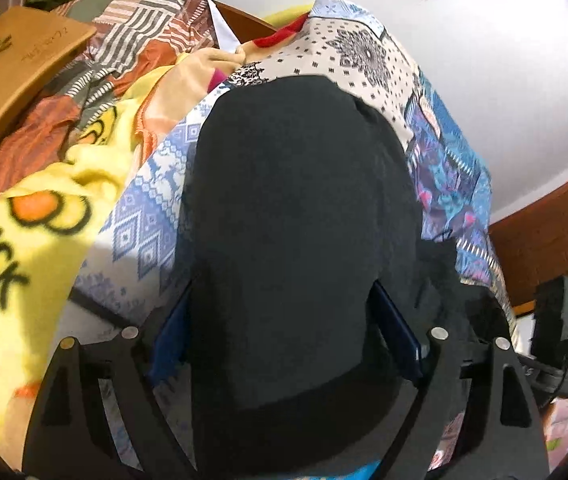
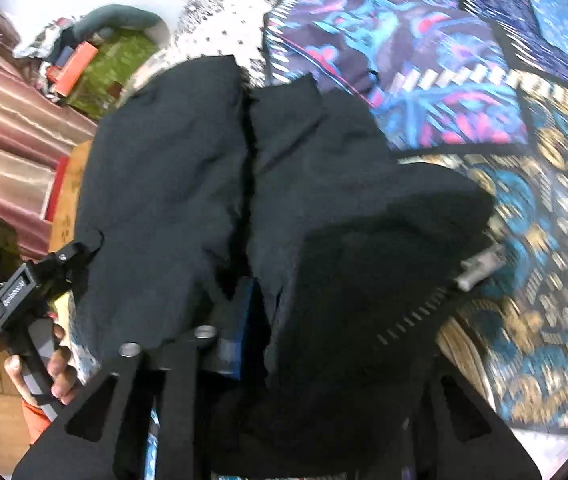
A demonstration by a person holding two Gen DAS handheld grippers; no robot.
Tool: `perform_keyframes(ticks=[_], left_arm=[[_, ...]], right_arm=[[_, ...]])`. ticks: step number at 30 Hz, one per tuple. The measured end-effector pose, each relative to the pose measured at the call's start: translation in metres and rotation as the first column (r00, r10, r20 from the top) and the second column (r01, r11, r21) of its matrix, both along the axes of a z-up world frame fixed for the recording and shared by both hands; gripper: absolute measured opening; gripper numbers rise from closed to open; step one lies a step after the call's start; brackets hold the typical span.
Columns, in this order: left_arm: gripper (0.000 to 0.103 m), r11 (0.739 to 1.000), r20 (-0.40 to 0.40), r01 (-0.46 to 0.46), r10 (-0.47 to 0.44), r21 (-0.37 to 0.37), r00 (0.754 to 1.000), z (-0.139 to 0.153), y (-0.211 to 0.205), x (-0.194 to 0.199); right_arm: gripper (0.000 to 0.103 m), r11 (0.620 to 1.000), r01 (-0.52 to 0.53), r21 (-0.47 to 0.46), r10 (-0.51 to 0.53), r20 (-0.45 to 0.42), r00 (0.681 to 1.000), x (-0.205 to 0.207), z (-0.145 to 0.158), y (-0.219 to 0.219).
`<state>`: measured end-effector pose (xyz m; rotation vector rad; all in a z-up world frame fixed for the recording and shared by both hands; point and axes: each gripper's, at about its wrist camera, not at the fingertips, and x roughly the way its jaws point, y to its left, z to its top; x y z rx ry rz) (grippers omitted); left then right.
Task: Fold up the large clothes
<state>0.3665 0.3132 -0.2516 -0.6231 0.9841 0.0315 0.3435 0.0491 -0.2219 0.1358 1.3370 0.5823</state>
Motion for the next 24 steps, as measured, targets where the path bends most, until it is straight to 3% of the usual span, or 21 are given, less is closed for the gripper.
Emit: perform_keyframes(ticks=[3, 7, 13, 16, 19, 22, 24], left_arm=[[0.086, 0.998, -0.026, 0.027, -0.026, 0.055, 0.999, 0.008, -0.01, -0.012], [0.086, 0.995, -0.032, 0.058, -0.055, 0.077, 0.998, 0.028, -0.024, -0.037], [0.085, 0.967, 0.056, 0.084, -0.1, 0.239, 0.993, 0.096, -0.064, -0.086], [0.085, 0.939, 0.158, 0.068, -0.127, 0.337, 0.979, 0.149, -0.087, -0.118], [0.085, 0.91, 0.282, 0.02, -0.15, 0.414, 0.948, 0.202, -0.11, -0.157], [0.085, 0.89, 0.409, -0.038, -0.171, 0.455, 0.896, 0.249, -0.131, -0.203], [0.085, 0.881, 0.485, -0.067, -0.193, 0.469, 0.853, 0.275, -0.145, -0.237]], right_arm=[[0.033, 0.998, -0.02, -0.053, 0.021, 0.02, 1.0, -0.013, 0.013, -0.011], [0.033, 0.997, -0.032, -0.069, 0.037, 0.072, 0.997, -0.036, 0.041, -0.03], [0.033, 0.999, -0.039, -0.008, 0.039, 0.211, 0.977, -0.076, 0.114, -0.05], [0.033, 0.998, -0.057, 0.018, 0.047, 0.34, 0.939, -0.103, 0.164, -0.049], [0.033, 0.993, -0.064, 0.095, 0.012, 0.468, 0.884, -0.138, 0.215, -0.062], [0.033, 0.983, -0.06, 0.171, -0.048, 0.569, 0.821, -0.17, 0.251, -0.074], [0.033, 0.975, -0.053, 0.214, -0.099, 0.639, 0.763, -0.197, 0.275, -0.086]])
